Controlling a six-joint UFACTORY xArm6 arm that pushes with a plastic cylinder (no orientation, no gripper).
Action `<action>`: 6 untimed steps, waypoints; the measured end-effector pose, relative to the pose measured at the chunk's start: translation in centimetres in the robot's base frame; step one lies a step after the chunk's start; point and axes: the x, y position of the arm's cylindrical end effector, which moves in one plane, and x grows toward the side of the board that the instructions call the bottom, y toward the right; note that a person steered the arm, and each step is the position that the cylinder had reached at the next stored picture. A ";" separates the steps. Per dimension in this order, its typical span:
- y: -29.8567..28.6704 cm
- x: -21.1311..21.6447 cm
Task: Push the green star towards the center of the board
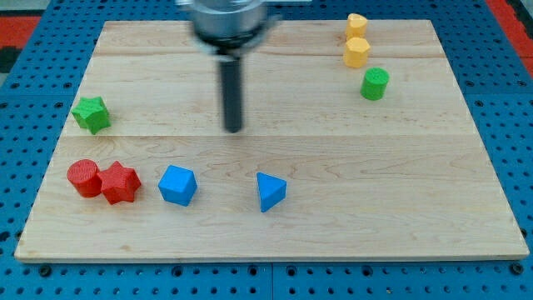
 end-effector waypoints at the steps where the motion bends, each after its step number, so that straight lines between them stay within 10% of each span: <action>1: -8.9 1.8; 3: -19.8 1.1; 6: -12.6 -3.5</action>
